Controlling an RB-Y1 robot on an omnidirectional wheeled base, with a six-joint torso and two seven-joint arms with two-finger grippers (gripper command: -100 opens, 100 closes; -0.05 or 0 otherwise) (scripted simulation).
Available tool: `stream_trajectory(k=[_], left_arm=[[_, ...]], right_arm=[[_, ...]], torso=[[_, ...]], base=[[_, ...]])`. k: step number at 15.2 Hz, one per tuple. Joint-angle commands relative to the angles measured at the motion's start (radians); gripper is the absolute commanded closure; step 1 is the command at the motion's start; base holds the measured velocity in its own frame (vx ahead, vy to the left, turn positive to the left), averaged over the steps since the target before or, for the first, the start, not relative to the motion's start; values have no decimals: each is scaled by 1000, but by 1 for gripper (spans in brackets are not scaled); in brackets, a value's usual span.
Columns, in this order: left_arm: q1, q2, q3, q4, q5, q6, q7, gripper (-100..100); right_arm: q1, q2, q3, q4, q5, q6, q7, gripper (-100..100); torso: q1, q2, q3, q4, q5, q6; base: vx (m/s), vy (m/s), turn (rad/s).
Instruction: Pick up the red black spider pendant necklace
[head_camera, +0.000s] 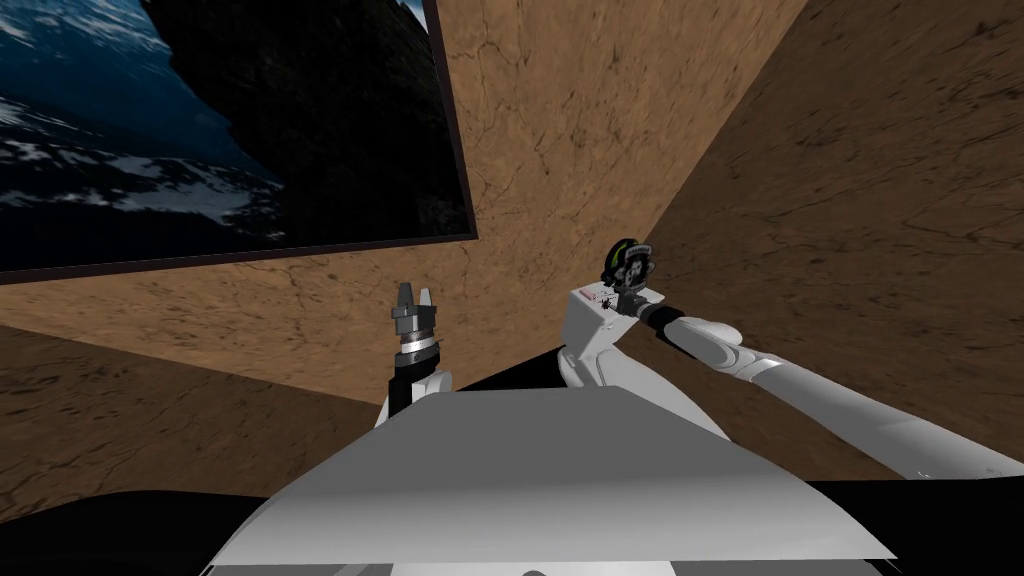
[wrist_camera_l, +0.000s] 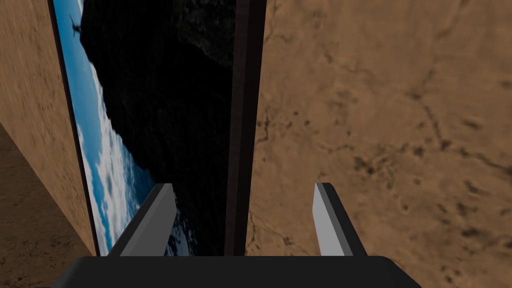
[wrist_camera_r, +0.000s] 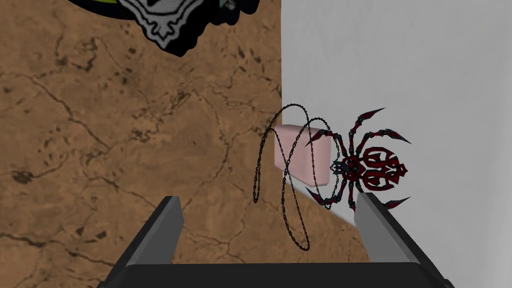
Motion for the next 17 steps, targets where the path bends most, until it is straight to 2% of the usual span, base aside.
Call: stream_trajectory(k=[1,6,7,8,11,13,15,16,17], left_arm=[[0,0,0,0,0,0,0,0],[0,0,0,0,0,0,0,0],[0,0,0,0,0,0,0,0],[0,0,0,0,0,0,0,0],[0,0,0,0,0,0,0,0],[0,0,0,0,0,0,0,0],[0,0,0,0,0,0,0,0],[0,0,0,0,0,0,0,0],[0,0,0,0,0,0,0,0]], right_arm=[[0,0,0,0,0,0,0,100],[2,0,1,1,0,-1,0,100],[10,-20,13,32,-27,7,12,-100],[10,-20,13,32,-27,7,12,-100],[24,-47,34,88,-77,16,34,-100],[24,-47,34,88,-77,16,34,-100],[37,-67,54,138,-122,23,54,-100],[37,-67,54,138,-122,23,54,-100],[44,-78,65,166,-147,26,66,-100]], torso=[[0,0,0,0,0,0],[1,-1,0,0,0,-2],[1,-1,-1,0,0,-2],[0,-2,-1,0,0,-2],[-1,-2,-1,0,0,-2],[-1,-1,0,0,0,-2],[-1,-1,0,0,0,-2],[-1,0,0,0,0,-2],[0,0,0,1,0,-2]], base=[[0,0,0],[-1,0,-6],[0,-6,127],[0,-15,153],[-10,-23,169],[-16,-22,78],[-25,-9,160],[-33,-13,188],[-31,-12,167]])
